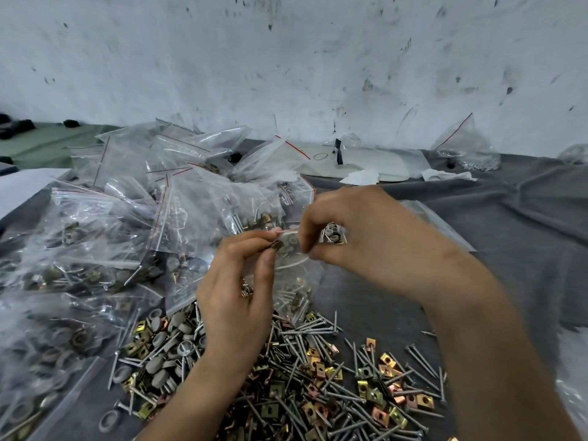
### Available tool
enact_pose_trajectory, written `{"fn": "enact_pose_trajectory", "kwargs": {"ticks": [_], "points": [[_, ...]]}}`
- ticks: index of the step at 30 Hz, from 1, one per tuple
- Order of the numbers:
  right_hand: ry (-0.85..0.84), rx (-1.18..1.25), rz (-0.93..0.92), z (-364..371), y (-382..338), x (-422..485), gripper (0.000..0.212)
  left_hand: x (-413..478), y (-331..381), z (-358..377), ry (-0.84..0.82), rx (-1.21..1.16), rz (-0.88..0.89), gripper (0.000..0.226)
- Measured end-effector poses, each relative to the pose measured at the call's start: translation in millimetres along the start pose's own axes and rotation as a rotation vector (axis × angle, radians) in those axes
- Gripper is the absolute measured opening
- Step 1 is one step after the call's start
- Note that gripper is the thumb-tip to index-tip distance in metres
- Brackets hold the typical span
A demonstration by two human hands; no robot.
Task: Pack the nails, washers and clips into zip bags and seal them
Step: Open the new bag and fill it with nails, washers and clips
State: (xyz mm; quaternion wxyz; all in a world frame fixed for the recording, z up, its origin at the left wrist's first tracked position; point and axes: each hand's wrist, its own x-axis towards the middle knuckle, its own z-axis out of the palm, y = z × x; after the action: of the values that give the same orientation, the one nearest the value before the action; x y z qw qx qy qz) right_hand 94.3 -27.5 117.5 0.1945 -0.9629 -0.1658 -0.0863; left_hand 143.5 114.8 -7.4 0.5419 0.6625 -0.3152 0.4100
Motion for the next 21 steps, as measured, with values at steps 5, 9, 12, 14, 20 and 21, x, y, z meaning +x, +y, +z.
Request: {"fn": "enact_pose_trajectory", "kwargs": {"ticks": [5, 9, 12, 14, 20, 21], "points": [[-0.008, 0.051, -0.065, 0.6, -1.3, -2.3, 0.02, 1.7, 1.6, -0.8, 0.028, 0.014, -0.009, 0.02], [0.08, 0.125, -0.073, 1.6, 5.5, -2.2, 0.018, 3.8, 4.5, -1.4, -0.023, 0.087, 0.032, 0.025], [0.25, 0.297, -0.051, 7.8, 16.3, 4.7, 0.023, 5.6, 5.8, 0.1, -0.027, 0.176, 0.067, 0.019], [0.359, 0.515, 0.056, 20.2, 29.7, 14.2, 0.033, 5.7, 5.6, 0.6, -0.009, 0.19, 0.053, 0.016], [-0.052, 0.14, 0.378, 98.2, 82.7, 39.8, 0.02, 3.5, 1.0, -0.2, 0.049, 0.206, -0.003, 0.023], [-0.12, 0.093, 0.371, 106.8, 87.6, 41.0, 0.019, 3.8, 0.6, 0.0, 0.053, 0.206, -0.006, 0.023]]}}
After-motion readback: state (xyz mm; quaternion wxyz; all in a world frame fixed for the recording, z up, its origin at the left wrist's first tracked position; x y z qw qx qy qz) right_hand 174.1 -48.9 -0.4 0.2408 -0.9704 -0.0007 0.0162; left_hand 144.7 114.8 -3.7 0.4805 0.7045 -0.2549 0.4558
